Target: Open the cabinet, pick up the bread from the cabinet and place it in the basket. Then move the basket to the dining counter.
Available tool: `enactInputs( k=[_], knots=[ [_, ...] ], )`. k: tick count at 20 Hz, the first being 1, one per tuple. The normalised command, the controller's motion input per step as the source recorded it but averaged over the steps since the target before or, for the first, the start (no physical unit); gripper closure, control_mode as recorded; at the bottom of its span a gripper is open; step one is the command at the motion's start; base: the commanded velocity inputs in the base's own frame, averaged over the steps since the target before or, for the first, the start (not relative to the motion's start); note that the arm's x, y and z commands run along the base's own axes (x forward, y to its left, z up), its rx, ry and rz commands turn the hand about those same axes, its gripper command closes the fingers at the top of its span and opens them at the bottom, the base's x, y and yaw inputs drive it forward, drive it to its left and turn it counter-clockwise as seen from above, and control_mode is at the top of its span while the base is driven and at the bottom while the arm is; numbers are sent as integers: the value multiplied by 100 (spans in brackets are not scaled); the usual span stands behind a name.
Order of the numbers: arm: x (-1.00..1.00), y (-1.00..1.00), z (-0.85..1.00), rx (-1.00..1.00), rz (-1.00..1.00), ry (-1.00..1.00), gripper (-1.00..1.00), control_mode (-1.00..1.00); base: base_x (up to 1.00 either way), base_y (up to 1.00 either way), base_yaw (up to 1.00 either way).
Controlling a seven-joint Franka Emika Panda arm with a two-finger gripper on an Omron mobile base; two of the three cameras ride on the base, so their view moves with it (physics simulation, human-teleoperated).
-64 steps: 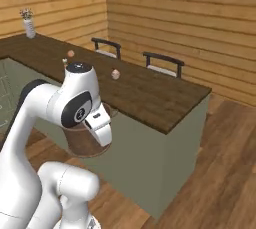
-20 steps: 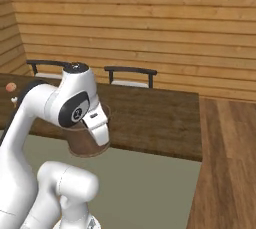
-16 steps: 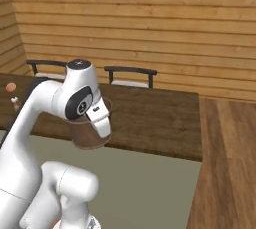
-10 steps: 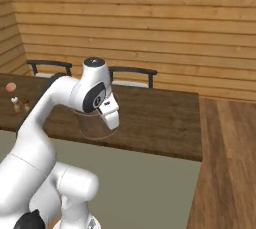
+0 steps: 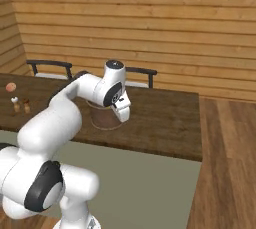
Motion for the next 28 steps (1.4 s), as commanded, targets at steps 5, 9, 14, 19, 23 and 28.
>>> enactInputs(
  k=[5, 9, 14, 19, 23, 28],
  knots=[
    [91, -14, -50, -5, -4, 1, 100, -100, 0, 0, 0],
    [50, -11, -57, -8, -3, 0, 100, -100, 0, 0, 0],
    [19, -4, -50, -4, -2, 0, 100, -100, 0, 0, 0],
    [4, -5, -22, 0, 0, 0, 100, -100, 0, 0, 0],
    [0, -2, -7, 0, 0, 0, -100, -100, 0, 0, 0],
    [0, -1, 0, 0, 0, 0, -100, -100, 0, 0, 0]
  ],
)
